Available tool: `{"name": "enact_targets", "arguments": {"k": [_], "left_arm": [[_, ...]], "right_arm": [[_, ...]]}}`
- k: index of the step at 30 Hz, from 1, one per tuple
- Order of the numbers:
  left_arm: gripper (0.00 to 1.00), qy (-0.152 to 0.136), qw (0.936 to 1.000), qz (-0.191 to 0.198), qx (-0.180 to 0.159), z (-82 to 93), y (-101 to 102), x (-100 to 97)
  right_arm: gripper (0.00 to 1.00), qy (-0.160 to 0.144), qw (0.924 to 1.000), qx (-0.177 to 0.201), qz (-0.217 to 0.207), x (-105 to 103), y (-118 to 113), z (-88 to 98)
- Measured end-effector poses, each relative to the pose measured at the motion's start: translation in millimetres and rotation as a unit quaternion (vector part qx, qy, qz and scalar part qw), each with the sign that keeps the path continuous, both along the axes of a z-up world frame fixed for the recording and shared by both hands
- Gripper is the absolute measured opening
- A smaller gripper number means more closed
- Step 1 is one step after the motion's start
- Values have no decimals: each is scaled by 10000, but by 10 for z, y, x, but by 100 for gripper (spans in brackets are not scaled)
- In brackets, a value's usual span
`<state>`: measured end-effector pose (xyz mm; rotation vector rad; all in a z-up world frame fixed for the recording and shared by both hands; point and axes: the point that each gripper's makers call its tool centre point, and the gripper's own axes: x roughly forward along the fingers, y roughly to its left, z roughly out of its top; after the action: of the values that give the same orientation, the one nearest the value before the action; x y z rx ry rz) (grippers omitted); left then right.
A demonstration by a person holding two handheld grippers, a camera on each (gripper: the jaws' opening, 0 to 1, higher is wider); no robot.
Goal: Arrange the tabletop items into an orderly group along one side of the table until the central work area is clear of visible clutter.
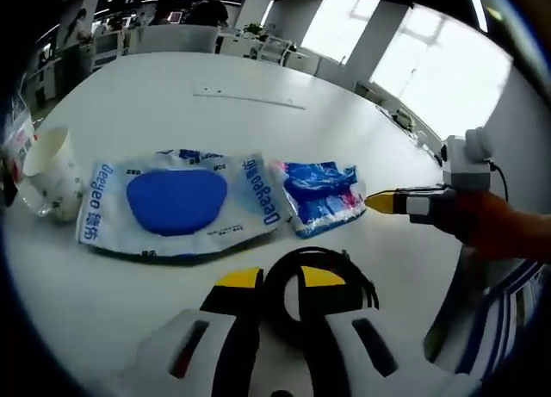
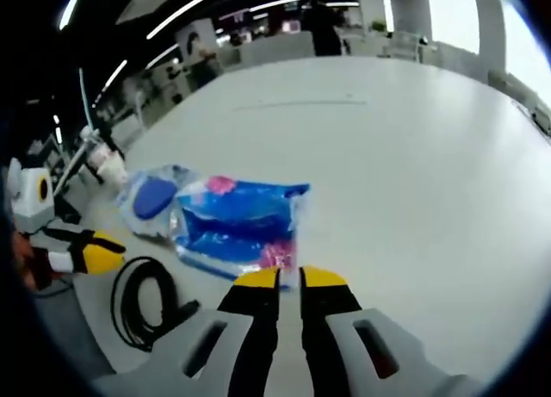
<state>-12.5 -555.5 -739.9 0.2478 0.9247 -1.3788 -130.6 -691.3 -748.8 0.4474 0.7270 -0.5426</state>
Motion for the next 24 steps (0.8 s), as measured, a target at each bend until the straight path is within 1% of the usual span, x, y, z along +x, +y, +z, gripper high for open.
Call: {"name": "enact_targets", "arguments": {"k": [6,10,12,18,20,22,24], "left_arm": [[14,40,10000,-20,58,-46,69,-19],[14,18,9999,-75,142,-104,111,-34],[14,25,9998,-71,166,-119,143,-38],[15,58,9997,-110,219,-159,197,-55],[16,126,9996,-113,229,-176,206,-67],[16,187,9995,-79,241,-179,219,-79],[16,235,9994,-17,253,-192,230,-73]], "right_arm": [[7,-17,10000,-47,39,3,57,41],[8,-14,9998,-63,166,26,156,50],[9,-13,9994,-47,351,51,257,44],[11,-19,9979,70,649,95,554,3],[12,-20,9971,135,746,116,651,-22],[11,26,9968,147,782,124,675,-63],[12,-7,9968,209,773,133,713,-70]]}}
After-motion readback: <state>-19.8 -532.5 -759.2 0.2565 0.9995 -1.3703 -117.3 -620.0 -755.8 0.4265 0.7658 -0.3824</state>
